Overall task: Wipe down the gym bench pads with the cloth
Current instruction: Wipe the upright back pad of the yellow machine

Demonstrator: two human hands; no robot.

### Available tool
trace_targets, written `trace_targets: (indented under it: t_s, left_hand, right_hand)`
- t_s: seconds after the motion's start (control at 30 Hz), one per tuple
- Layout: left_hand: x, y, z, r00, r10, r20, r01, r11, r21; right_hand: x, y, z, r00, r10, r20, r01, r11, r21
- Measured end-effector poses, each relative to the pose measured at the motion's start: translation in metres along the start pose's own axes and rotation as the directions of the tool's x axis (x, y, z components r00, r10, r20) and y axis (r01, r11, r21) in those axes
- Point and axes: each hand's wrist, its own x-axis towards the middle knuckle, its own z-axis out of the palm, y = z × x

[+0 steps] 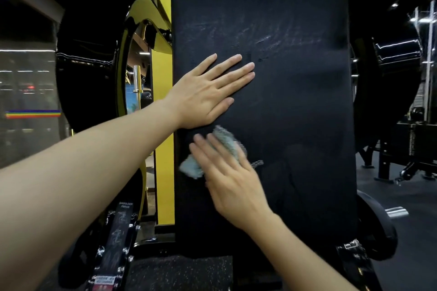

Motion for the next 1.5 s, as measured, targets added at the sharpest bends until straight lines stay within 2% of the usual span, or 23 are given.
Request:
trace_targets:
  t_s: [0.23,0.37,0.53,0.6,0.8,0.9,0.97,1.17,1.3,1.47,1.5]
  left_hand:
    - [-0.014,0.01,0.002,1.0,0.023,0.007,-0.023,0.999,-0.03]
    - [-0.019,0.017,0.003,0.999,0.032,0.013,-0.031,0.999,-0.037]
    - [-0.018,0.019,0.004,1.0,0.03,-0.002,-0.03,0.999,-0.027]
    - [-0.018,0.02,0.005,0.999,0.033,-0.004,-0.033,0.999,-0.017]
    - [-0.017,0.02,0.004,0.999,0.046,0.008,-0.046,0.999,-0.012]
    - [-0.017,0.021,0.003,0.999,0.041,0.016,-0.041,0.999,-0.007]
    - [-0.017,0.022,0.003,0.999,0.036,0.016,-0.035,0.999,-0.012]
    - [-0.017,0.026,0.003,1.0,0.009,0.019,-0.009,1.0,-0.007]
    - [-0.017,0.029,0.002,1.0,-0.008,0.019,0.008,1.0,0.005]
    - [-0.017,0.032,0.002,1.0,-0.009,0.024,0.009,1.0,0.011]
    - [-0.016,0.033,0.002,1.0,-0.006,0.025,0.006,1.0,0.015]
  right_hand:
    - [-0.034,0.06,-0.025,0.949,0.282,-0.143,-0.288,0.957,-0.025]
    - [-0.043,0.076,-0.029,0.853,0.476,-0.215,-0.479,0.877,0.038]
    - [-0.021,0.038,-0.008,0.724,0.608,-0.325,-0.612,0.784,0.104]
    - [-0.013,0.02,-0.001,0.74,0.595,-0.313,-0.593,0.797,0.113]
    - [-0.021,0.003,0.005,0.925,0.335,-0.181,-0.333,0.942,0.041]
    - [-0.032,0.027,-0.006,0.957,0.254,-0.139,-0.252,0.967,0.031]
    - [-0.042,0.046,-0.015,0.949,0.281,-0.142,-0.279,0.96,0.034]
    - [-0.074,0.102,-0.04,0.885,0.432,-0.173,-0.435,0.9,0.017]
    - [-0.078,0.111,-0.043,0.829,0.508,-0.234,-0.508,0.859,0.062]
    - [-0.055,0.081,-0.023,0.631,0.686,-0.363,-0.686,0.711,0.153]
    - [-0.049,0.074,-0.019,0.61,0.7,-0.371,-0.698,0.696,0.168]
